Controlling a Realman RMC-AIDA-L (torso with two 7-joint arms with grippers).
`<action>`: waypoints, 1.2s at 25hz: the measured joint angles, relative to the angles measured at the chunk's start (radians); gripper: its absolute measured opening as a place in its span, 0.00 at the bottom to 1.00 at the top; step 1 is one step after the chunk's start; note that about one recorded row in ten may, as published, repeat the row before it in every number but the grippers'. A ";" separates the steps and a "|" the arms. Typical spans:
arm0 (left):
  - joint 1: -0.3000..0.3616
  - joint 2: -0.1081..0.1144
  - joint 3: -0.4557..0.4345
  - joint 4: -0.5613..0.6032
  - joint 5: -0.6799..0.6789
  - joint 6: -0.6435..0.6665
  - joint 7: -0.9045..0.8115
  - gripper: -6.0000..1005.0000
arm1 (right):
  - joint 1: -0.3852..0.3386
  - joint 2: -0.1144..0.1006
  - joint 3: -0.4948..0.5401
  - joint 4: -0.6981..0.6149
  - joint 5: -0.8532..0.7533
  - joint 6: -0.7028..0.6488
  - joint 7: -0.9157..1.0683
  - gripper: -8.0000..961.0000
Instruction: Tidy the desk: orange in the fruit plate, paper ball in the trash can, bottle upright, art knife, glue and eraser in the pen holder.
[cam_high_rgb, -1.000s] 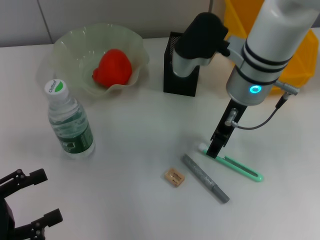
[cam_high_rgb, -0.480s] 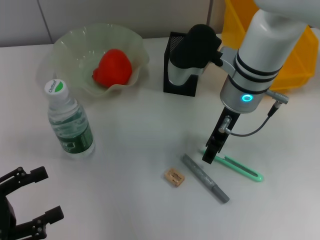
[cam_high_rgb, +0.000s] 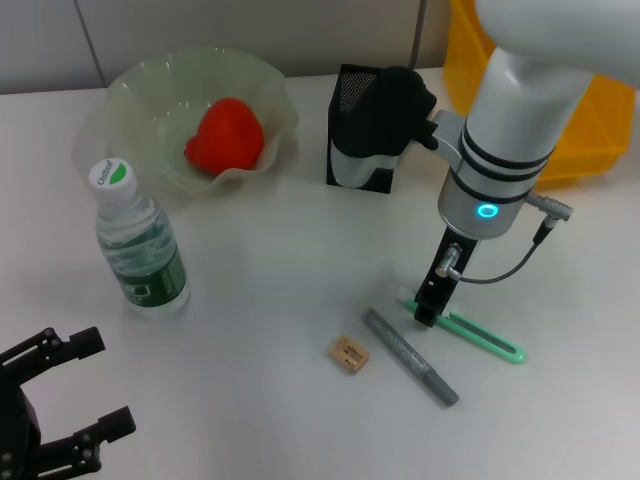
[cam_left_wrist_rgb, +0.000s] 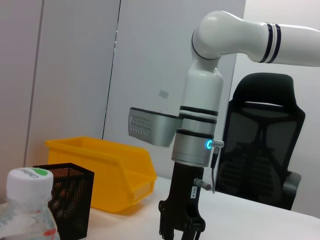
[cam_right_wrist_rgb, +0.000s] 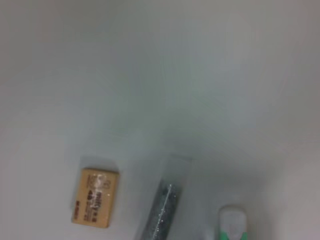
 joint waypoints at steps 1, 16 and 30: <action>0.000 0.000 0.000 0.000 0.000 0.000 0.000 0.84 | 0.000 0.000 0.000 0.000 0.000 0.000 0.000 0.45; -0.002 -0.001 0.004 -0.003 -0.002 0.000 0.000 0.84 | -0.006 0.000 -0.004 0.010 0.001 0.014 0.006 0.37; -0.004 -0.001 0.000 -0.015 -0.004 0.000 0.006 0.84 | -0.139 -0.012 0.283 -0.425 0.002 -0.101 -0.072 0.18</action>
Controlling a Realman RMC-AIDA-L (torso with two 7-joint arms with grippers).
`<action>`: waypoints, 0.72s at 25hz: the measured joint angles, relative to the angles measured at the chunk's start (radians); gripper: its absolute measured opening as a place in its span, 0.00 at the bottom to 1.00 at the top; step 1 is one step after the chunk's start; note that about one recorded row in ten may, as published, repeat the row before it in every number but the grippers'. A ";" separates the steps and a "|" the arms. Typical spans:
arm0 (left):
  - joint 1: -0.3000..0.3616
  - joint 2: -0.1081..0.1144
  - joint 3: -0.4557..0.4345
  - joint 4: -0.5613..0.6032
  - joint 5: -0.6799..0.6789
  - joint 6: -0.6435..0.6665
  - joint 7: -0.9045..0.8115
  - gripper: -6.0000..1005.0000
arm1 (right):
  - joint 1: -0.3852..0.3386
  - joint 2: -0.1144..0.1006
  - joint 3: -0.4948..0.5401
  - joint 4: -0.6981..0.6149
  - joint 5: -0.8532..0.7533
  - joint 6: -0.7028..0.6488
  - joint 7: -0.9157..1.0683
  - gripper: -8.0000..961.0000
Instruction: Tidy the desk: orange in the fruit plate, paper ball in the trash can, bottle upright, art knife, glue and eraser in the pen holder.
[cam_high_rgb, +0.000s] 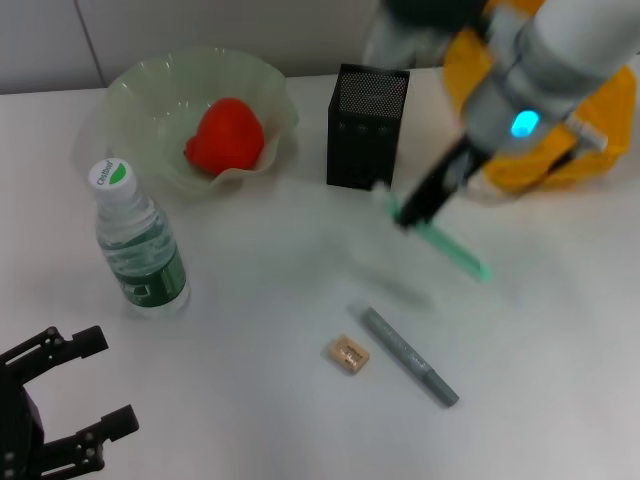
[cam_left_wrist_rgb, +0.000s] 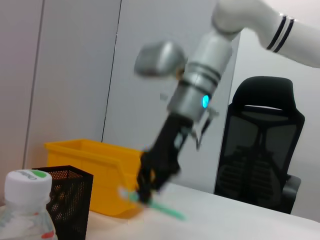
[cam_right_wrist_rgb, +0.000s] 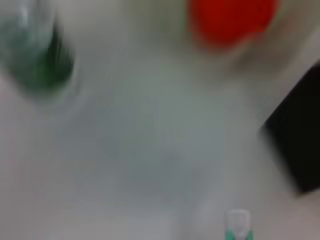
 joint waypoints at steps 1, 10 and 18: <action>-0.001 0.000 0.000 0.000 0.000 0.000 -0.001 0.84 | 0.000 0.000 0.000 0.000 0.000 0.000 0.000 0.18; -0.018 -0.003 0.002 -0.025 -0.001 0.000 0.005 0.84 | -0.137 0.000 0.146 -0.146 0.244 0.298 -0.213 0.20; -0.023 -0.001 0.005 -0.030 -0.001 0.000 0.004 0.84 | -0.174 0.002 0.141 0.047 0.518 0.540 -0.484 0.21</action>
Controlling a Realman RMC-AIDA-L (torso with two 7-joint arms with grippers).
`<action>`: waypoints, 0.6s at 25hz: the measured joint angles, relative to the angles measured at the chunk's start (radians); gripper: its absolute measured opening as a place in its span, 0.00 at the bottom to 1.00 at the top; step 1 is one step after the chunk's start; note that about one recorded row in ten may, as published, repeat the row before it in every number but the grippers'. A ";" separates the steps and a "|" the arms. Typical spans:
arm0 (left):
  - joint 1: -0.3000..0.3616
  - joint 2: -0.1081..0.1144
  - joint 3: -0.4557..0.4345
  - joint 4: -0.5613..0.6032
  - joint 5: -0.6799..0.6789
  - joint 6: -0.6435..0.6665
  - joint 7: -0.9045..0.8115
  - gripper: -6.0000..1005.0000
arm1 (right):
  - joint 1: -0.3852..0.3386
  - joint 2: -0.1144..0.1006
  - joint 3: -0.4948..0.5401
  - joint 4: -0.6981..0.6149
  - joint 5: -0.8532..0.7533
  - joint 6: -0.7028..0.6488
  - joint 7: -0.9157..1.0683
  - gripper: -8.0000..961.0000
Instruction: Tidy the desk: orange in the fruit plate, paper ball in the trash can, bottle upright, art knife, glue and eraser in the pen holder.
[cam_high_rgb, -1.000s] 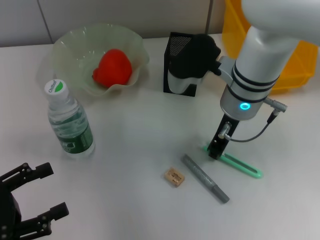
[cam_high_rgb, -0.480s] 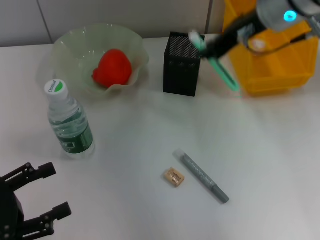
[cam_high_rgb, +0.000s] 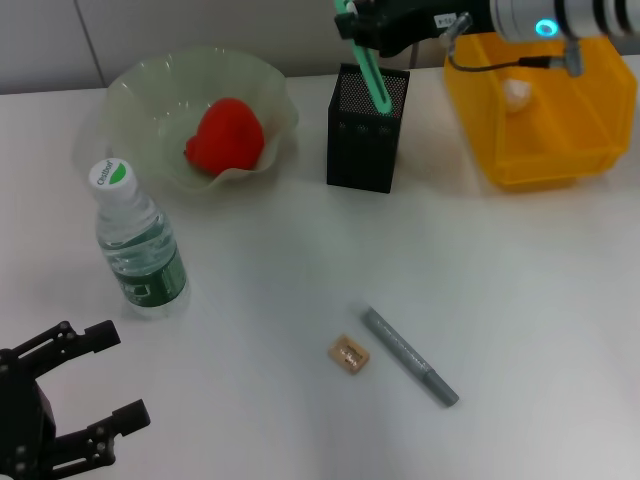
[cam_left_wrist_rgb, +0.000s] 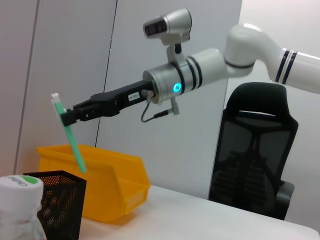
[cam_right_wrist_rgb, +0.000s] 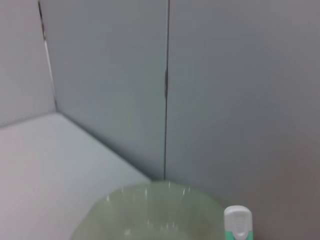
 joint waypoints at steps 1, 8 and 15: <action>0.000 0.000 -0.001 -0.001 0.001 0.000 0.000 0.84 | -0.002 0.000 0.003 0.022 0.034 0.016 -0.039 0.21; -0.001 0.000 -0.004 -0.009 0.003 -0.001 0.000 0.84 | -0.036 -0.001 0.009 0.070 0.135 0.087 -0.192 0.22; -0.005 0.001 -0.001 -0.009 0.002 -0.011 -0.004 0.84 | -0.044 0.000 0.009 0.137 0.206 0.112 -0.299 0.23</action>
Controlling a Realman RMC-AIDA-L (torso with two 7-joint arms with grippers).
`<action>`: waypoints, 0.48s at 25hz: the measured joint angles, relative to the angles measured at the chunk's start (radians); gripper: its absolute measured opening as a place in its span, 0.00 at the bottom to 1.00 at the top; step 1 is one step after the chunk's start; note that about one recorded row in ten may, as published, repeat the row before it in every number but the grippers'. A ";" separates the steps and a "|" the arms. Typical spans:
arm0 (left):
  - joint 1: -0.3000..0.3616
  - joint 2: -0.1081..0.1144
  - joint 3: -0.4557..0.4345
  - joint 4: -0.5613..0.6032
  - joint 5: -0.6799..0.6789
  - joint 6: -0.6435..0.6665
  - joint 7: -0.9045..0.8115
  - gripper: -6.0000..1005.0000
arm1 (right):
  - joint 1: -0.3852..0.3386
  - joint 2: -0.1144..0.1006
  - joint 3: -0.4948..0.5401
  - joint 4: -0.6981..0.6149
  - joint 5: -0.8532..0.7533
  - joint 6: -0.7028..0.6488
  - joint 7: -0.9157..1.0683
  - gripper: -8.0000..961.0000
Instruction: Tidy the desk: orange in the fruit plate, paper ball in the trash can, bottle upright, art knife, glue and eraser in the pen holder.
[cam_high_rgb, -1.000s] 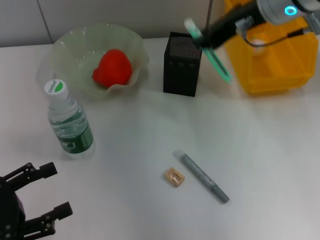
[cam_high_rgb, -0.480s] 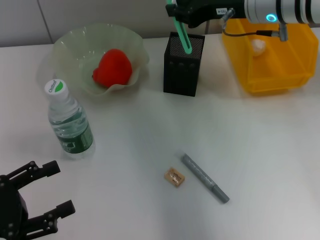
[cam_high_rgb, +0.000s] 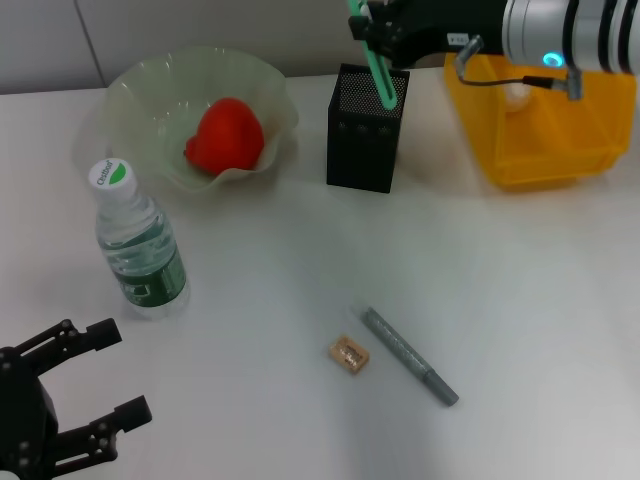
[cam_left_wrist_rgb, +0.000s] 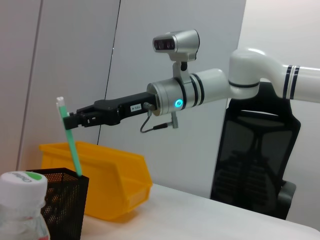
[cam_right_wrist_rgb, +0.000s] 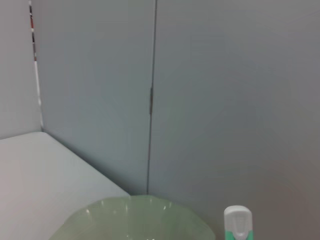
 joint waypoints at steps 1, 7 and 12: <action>0.000 0.000 0.000 0.000 0.000 0.000 0.000 0.84 | 0.001 0.000 0.000 0.024 0.032 0.006 -0.029 0.23; -0.008 0.000 -0.001 -0.015 0.002 -0.005 0.001 0.84 | 0.015 -0.001 0.000 0.112 0.131 0.029 -0.117 0.23; -0.002 0.000 -0.002 -0.017 0.004 -0.005 0.004 0.84 | 0.011 -0.004 0.004 0.098 0.128 0.027 -0.102 0.28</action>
